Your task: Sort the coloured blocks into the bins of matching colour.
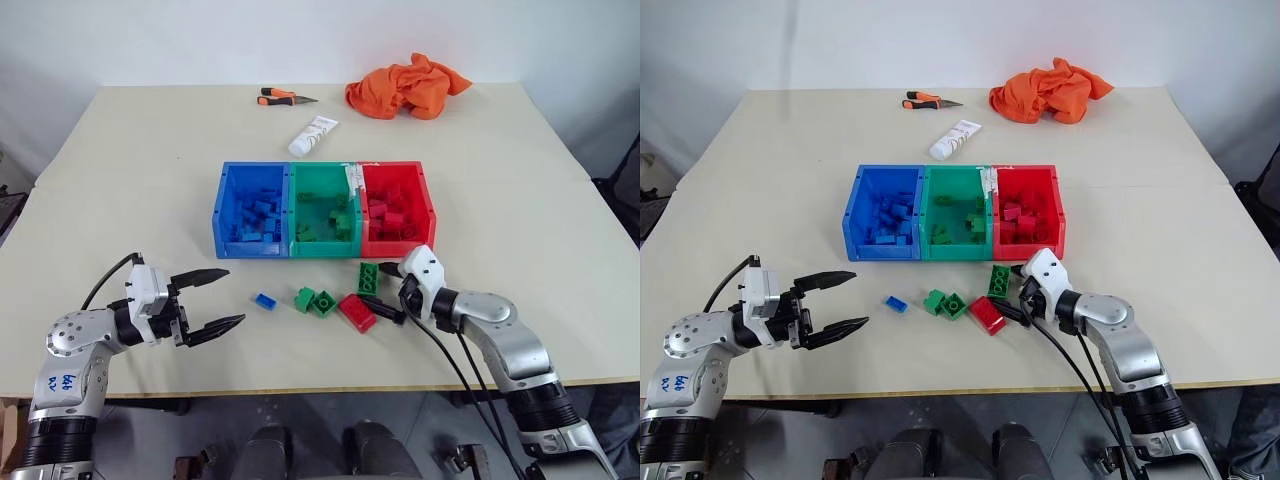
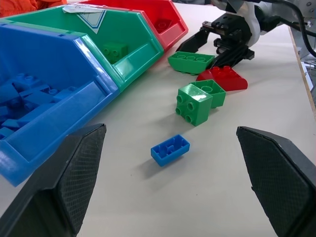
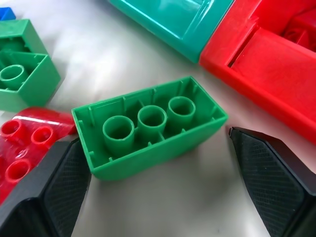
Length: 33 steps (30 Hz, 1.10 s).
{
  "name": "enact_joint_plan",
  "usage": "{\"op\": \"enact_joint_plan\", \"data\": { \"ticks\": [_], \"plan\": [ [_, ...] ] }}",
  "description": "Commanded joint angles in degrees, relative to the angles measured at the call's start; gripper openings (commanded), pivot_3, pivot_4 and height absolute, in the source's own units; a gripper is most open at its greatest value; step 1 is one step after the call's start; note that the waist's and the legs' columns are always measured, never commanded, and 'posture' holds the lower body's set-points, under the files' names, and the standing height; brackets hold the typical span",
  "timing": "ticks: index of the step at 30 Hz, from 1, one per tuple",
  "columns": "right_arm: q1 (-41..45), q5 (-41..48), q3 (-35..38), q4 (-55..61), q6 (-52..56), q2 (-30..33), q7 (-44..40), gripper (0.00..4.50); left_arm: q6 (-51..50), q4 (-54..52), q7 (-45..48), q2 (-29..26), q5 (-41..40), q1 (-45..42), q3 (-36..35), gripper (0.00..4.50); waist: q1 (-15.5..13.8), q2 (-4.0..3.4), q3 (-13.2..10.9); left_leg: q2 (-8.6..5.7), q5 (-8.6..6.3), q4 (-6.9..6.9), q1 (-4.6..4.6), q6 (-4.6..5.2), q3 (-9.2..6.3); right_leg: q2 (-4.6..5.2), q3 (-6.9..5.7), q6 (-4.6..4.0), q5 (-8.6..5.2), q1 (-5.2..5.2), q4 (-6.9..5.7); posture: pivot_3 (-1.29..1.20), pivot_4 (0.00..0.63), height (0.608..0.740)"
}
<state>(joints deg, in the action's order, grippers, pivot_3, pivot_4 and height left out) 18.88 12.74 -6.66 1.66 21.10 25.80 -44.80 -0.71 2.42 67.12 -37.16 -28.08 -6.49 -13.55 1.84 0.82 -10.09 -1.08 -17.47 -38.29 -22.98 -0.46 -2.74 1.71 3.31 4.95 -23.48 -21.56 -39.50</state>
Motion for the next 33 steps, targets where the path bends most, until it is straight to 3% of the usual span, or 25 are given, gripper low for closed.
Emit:
{"op": "enact_joint_plan", "data": {
  "ticks": [1,4,15,23,26,33],
  "plan": [
    [0.3,0.4,-0.1,0.5,-1.1,-0.8,-0.1,4.3,0.2,-2.1,-0.2,-0.9,-1.5,0.0,-1.6,4.5,0.1,0.0,0.0,0.0,0.0,0.0,0.0,0.0,0.0,0.0,0.0,0.0,0.0,0.0,0.0,0.0,0.15,0.74],
    [-0.1,0.7,-0.1,1.5,-0.9,-0.9,-0.5,3.6,0.2,-2.0,-0.4,-0.7,-1.4,-0.3,-1.5,4.5,0.0,0.0,0.0,0.0,0.0,0.0,0.0,-0.01,0.0,0.0,0.0,0.0,0.0,0.0,-0.01,0.0,0.15,0.74],
    [-3.1,2.8,1.5,7.9,1.0,1.7,-3.4,0.02,0.4,-1.8,-0.5,-0.4,-1.3,-0.5,-1.1,4.5,-0.1,0.0,0.0,0.0,0.0,0.01,0.0,-0.01,0.0,0.01,0.0,0.0,0.0,0.0,0.0,0.0,0.15,0.74],
    [-1.8,5.6,2.0,13.5,3.0,5.9,-6.8,0.02,0.5,-1.5,-0.6,-0.4,-1.2,-0.9,-1.0,4.5,0.0,0.0,0.0,0.0,0.0,0.03,0.0,-0.01,0.0,-0.01,0.01,0.0,0.0,0.0,0.02,0.0,0.15,0.74],
    [1.2,5.1,1.3,13.1,3.4,6.0,-6.4,0.58,0.5,-1.3,-0.6,-0.4,-1.2,-1.1,-0.9,4.5,0.1,0.0,0.0,0.0,0.01,0.04,0.01,-0.01,0.0,-0.01,0.01,0.0,0.0,0.0,0.02,0.0,0.15,0.74],
    [8.5,3.2,-2.5,8.2,2.4,5.0,-8.5,2.83,0.7,-1.2,-0.8,0.0,-1.1,-1.3,-0.8,4.5,-0.1,0.0,0.0,0.0,0.01,0.08,0.01,-0.02,-0.04,0.0,-0.02,0.0,0.0,-0.02,0.03,0.0,0.15,0.74]
  ]
}}
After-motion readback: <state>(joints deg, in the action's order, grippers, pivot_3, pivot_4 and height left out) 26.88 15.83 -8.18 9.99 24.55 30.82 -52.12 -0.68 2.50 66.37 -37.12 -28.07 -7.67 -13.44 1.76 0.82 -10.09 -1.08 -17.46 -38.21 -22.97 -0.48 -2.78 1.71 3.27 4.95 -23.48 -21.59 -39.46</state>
